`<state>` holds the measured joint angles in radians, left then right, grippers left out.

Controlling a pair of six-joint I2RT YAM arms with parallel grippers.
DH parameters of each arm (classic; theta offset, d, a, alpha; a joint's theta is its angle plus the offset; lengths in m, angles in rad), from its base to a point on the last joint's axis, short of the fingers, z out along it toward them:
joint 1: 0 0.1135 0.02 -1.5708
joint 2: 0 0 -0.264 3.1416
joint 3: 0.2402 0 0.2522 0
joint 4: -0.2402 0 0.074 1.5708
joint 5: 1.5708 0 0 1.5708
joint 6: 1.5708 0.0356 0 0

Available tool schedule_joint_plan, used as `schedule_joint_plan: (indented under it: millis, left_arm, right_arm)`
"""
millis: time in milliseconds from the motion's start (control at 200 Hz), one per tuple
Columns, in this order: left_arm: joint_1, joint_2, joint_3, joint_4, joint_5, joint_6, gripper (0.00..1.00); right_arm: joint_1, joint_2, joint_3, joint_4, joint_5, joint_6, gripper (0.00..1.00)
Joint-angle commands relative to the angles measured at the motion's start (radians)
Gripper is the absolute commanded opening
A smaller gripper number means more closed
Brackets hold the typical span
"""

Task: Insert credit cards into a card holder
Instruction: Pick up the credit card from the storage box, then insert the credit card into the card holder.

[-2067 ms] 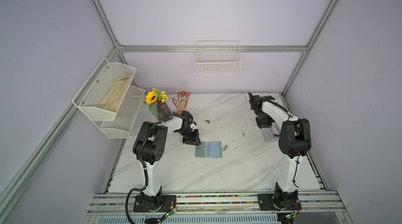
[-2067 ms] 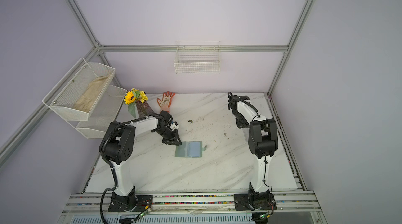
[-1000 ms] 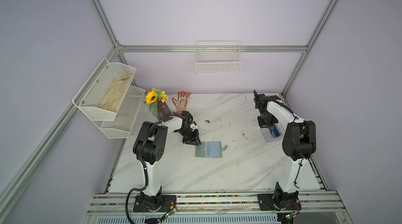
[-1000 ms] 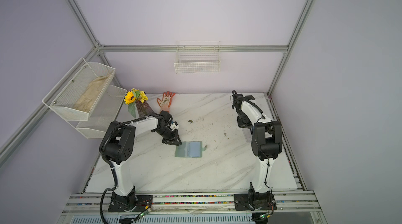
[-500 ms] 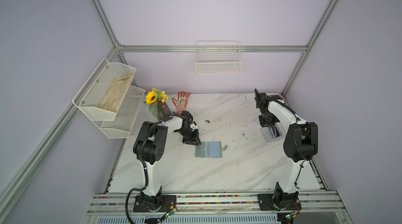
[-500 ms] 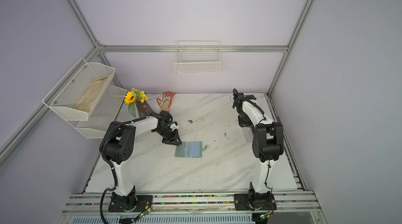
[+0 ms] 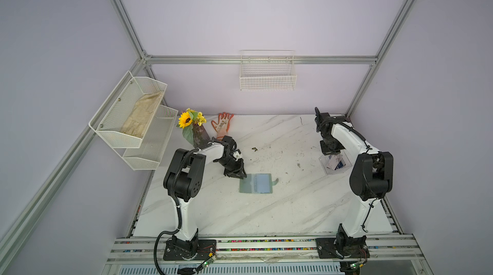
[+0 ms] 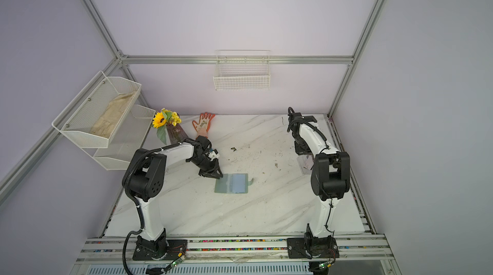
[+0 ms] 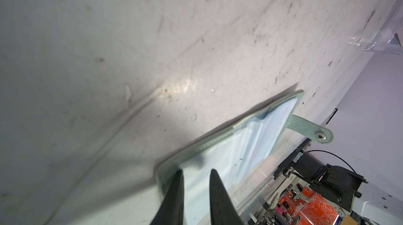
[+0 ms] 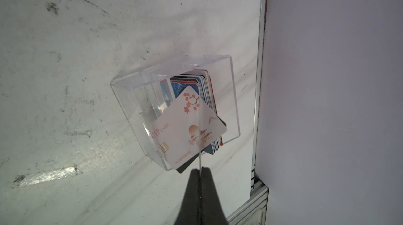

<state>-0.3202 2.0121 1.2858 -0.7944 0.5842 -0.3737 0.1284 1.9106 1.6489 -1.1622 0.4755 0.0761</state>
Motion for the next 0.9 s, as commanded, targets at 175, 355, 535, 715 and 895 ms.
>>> schedule_joint_plan:
  millis: [175, 355, 535, 715, 895]
  left_arm:
    - [-0.039, 0.145, -0.060, 0.085, -0.118, 0.024, 0.23]
    - [-0.039, 0.129, -0.061, 0.086, -0.118, 0.024, 0.23]
    - [-0.039, 0.093, -0.062, 0.084, -0.111, 0.015, 0.23]
    - [-0.039, 0.051, -0.051, 0.073, -0.110, 0.008, 0.23]
    - [-0.039, -0.015, -0.048, 0.044, -0.129, 0.003, 0.23]
  right_arm:
    - [-0.006, -0.050, 0.001, 0.004, -0.044, -0.010, 0.00]
    - [-0.006, -0.093, 0.016, 0.030, -0.205, -0.017, 0.00]
    - [-0.003, -0.234, -0.028, 0.104, -0.513, -0.045, 0.00]
    - [0.082, -0.349, -0.139, 0.194, -0.754, -0.010, 0.00]
    - [0.248, -0.405, -0.267, 0.367, -0.860, 0.124, 0.00]
